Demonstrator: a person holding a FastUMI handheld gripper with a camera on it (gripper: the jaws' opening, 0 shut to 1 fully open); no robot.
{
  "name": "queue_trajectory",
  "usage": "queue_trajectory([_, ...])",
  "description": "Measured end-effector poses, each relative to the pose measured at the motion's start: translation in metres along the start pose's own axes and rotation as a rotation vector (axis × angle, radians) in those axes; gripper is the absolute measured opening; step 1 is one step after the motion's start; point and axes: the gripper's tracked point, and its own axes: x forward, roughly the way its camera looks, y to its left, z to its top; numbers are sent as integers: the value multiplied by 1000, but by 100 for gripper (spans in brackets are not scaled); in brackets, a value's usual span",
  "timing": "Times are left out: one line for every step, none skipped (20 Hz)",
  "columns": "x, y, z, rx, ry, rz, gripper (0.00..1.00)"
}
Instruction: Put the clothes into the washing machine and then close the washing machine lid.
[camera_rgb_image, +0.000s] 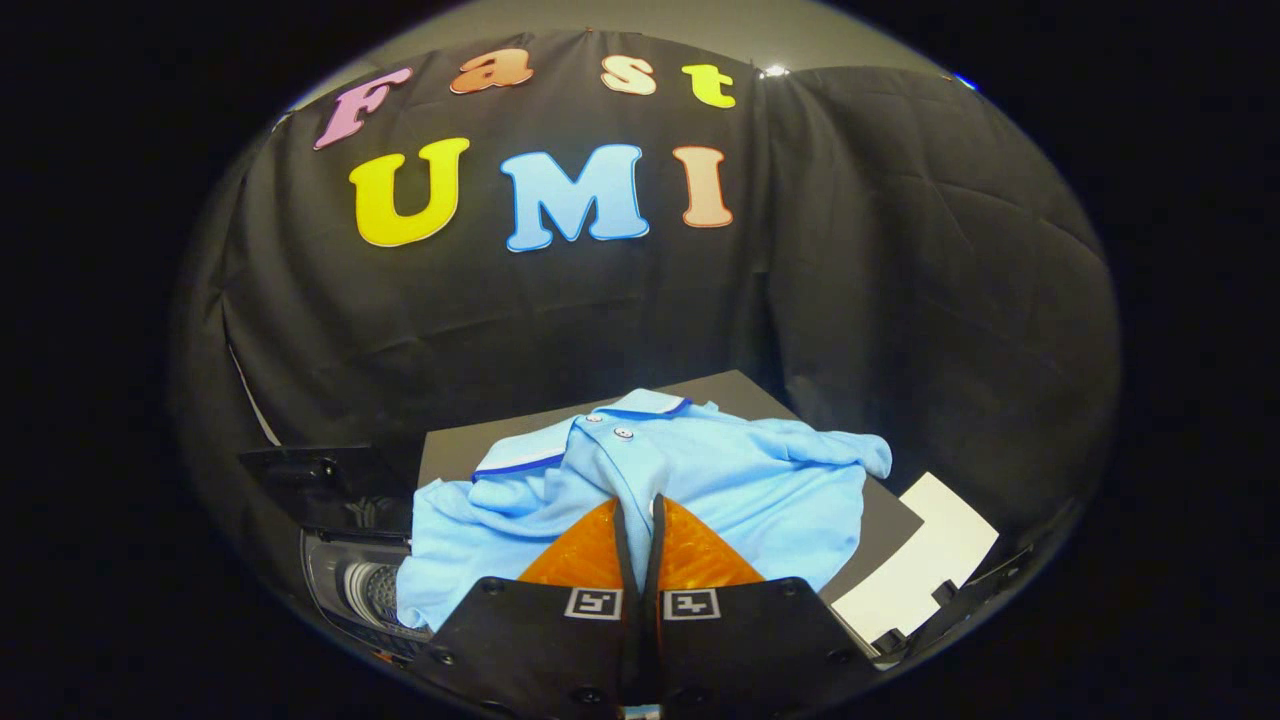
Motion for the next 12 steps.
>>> queue_trajectory([-6,1,1,-18,-12,-6,1])
queue_trajectory([-12,4,0,-30,-17,-15,1])
queue_trajectory([-16,9,2,-40,-25,-16,1])
queue_trajectory([-21,16,6,-46,-38,-19,1])
queue_trajectory([-27,21,9,-52,-48,-23,1])
queue_trajectory([-32,27,13,-59,-57,-31,1])
queue_trajectory([-39,33,17,-64,-64,-39,1])
queue_trajectory([-46,40,22,-67,-75,-46,1])
queue_trajectory([-53,49,28,-65,-90,-49,1])
queue_trajectory([-59,58,32,-61,-100,-51,1])
queue_trajectory([-65,66,36,-60,-108,-53,1])
queue_trajectory([-71,74,37,-59,-111,-58,1])
